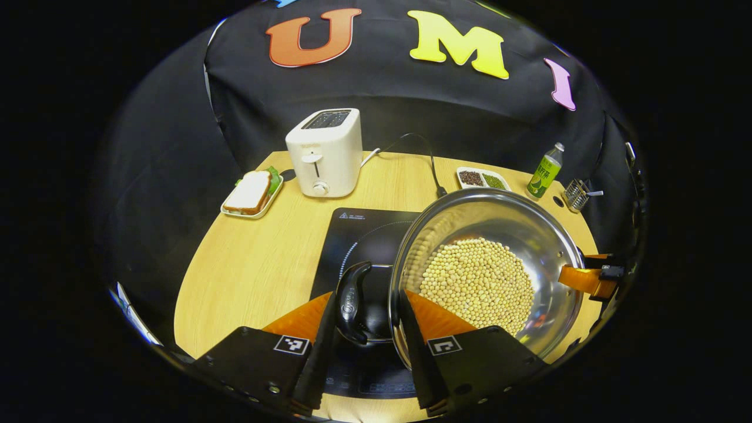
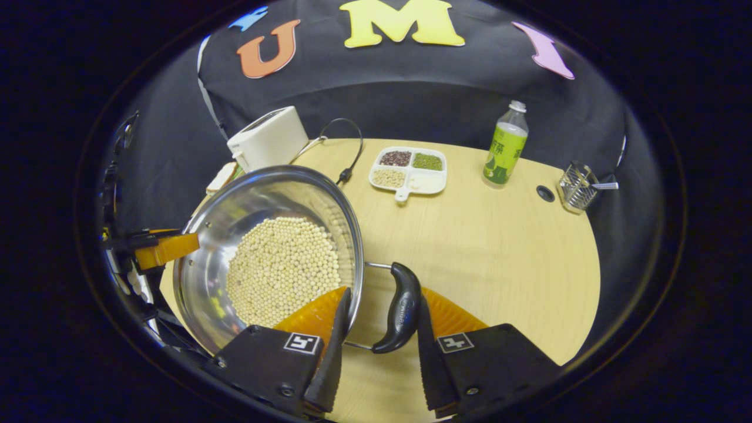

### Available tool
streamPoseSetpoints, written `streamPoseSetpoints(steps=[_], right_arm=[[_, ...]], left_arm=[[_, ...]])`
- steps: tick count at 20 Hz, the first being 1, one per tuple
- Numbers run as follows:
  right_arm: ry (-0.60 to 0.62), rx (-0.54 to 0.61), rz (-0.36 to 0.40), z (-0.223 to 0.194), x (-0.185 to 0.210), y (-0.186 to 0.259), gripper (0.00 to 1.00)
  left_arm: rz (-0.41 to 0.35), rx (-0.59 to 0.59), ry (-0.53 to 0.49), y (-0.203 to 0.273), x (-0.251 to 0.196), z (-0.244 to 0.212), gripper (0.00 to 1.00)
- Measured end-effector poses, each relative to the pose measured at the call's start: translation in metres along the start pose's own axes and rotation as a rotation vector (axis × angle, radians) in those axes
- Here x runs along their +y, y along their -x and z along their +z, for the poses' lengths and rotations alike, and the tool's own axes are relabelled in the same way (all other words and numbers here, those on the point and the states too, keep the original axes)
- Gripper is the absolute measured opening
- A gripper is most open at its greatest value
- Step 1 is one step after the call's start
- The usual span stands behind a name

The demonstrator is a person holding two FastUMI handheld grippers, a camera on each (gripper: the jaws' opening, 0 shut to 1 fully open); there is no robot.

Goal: First push the handle of the pot to place it horizontally, then grasp the pot with both hands and set it on the induction cooktop.

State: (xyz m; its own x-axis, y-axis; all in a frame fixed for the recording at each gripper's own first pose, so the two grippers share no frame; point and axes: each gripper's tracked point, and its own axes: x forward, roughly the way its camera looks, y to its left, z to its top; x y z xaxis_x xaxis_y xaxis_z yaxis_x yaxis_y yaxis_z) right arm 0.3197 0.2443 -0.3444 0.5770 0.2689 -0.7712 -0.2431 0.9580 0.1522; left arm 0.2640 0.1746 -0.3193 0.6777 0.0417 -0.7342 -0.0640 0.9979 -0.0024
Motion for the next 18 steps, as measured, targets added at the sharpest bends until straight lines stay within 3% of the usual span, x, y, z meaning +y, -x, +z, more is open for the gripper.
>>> streamPoseSetpoints(steps=[18], right_arm=[[-0.074, 0.018, -0.018, 0.005, 0.062, -0.026, 0.56]], left_arm=[[-0.008, 0.024, -0.007, -0.027, 0.058, 0.011, 0.58]])
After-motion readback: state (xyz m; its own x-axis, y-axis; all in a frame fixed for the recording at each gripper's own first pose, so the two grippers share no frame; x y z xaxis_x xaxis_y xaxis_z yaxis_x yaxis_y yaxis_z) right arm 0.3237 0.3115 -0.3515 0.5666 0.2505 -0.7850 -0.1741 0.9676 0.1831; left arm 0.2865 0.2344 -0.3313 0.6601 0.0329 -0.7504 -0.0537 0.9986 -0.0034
